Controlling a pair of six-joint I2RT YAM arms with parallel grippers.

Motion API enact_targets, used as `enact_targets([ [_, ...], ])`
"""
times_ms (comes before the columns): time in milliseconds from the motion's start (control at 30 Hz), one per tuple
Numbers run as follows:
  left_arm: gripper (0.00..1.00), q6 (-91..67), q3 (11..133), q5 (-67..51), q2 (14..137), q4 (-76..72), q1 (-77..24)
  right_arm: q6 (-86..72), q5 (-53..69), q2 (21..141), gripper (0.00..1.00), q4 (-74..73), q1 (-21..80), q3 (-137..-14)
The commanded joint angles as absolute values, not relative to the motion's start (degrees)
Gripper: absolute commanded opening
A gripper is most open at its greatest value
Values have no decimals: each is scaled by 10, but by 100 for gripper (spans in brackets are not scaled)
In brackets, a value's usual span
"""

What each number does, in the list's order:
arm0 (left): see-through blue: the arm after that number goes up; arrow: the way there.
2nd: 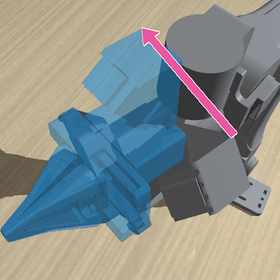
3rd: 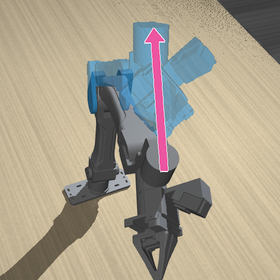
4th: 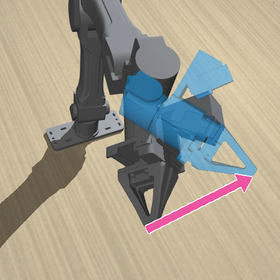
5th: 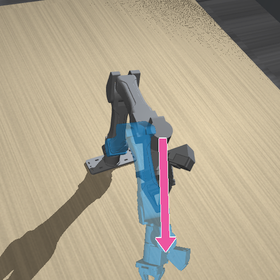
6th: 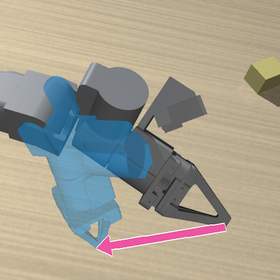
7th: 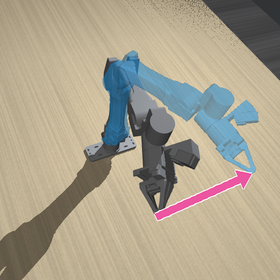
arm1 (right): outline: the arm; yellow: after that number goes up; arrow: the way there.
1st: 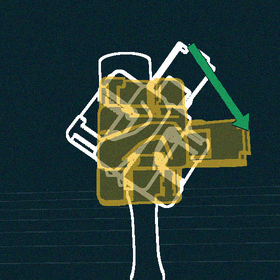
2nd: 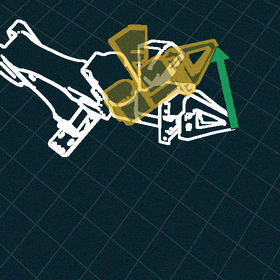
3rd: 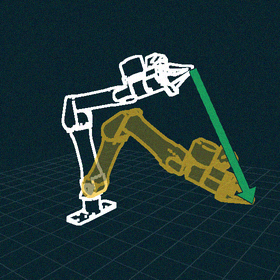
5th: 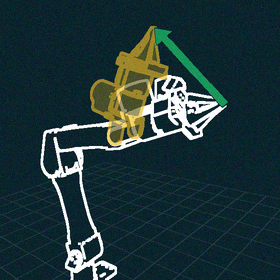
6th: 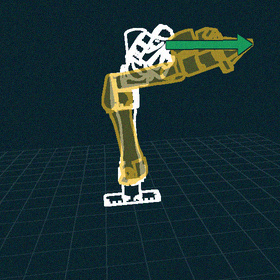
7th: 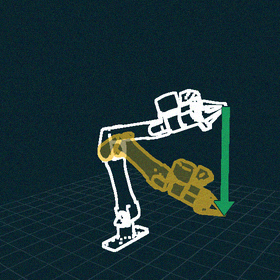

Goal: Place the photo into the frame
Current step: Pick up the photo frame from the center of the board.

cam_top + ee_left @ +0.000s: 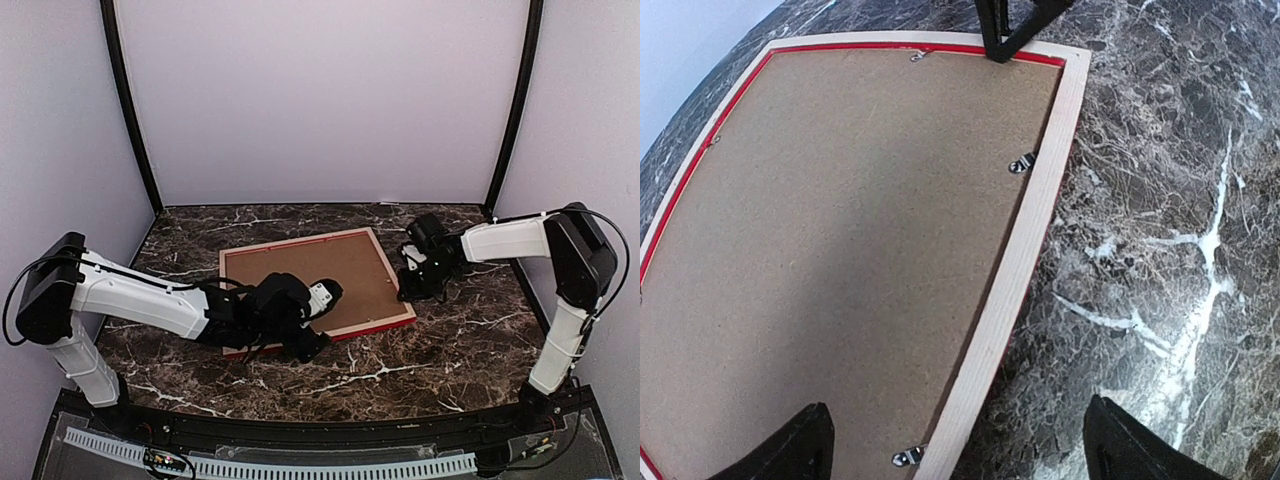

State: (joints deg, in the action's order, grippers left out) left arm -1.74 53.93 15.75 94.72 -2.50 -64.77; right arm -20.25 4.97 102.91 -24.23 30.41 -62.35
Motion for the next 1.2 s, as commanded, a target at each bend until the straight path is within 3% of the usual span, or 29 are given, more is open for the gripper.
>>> enact_targets([
  [0, 89, 37, 571, 214, 978, -12, -673, -185, 102, 1010, 0, -273, 298, -663],
  [400, 89, 110, 628, 362, 1077, 11, -725, -177, 180, 995, 0, -389, 294, -746],
  [633, 85, 126, 630, 443, 1076, 45, -734, -164, 199, 997, 0, -439, 294, -766],
  [1167, 78, 87, 591, 462, 1023, 100, -752, -154, 208, 1004, 0, -456, 290, -773],
])
